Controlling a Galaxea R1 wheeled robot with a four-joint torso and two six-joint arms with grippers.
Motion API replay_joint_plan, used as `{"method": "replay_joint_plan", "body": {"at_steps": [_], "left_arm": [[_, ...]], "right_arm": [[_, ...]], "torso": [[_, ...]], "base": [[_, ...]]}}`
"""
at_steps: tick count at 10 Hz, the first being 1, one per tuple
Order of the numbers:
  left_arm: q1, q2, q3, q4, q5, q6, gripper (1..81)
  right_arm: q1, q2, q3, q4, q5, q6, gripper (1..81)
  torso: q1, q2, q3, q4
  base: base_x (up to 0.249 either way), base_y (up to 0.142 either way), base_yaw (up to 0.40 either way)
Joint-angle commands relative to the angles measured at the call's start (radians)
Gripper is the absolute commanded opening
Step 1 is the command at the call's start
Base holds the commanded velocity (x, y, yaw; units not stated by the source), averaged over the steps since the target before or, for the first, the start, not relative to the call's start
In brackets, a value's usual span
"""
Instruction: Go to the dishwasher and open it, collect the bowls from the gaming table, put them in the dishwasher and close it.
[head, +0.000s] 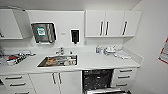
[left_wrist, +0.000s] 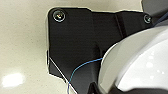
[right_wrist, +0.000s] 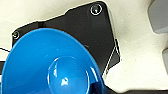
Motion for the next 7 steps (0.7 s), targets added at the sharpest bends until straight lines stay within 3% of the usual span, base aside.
{"method": "replay_joint_plan", "body": {"at_steps": [1, 7], "left_arm": [[-0.057, -0.009, 0.0, 0.0, 0.029, -0.002, 1.0], [-0.057, -0.008, 0.0, 0.0, 0.029, 0.0, 1.0]], "right_arm": [[0.055, -0.015, 0.001, -0.007, -0.045, -0.003, 1.0], [0.053, -0.015, 0.001, -0.014, -0.053, -0.003, 1.0]], "torso": [[0.0, 0.0, 0.0, 0.0], [0.0, 0.0, 0.0, 0.0]], "base": [[0.132, 0.0, 0.0], [0.134, 0.0, 0.0]]}}
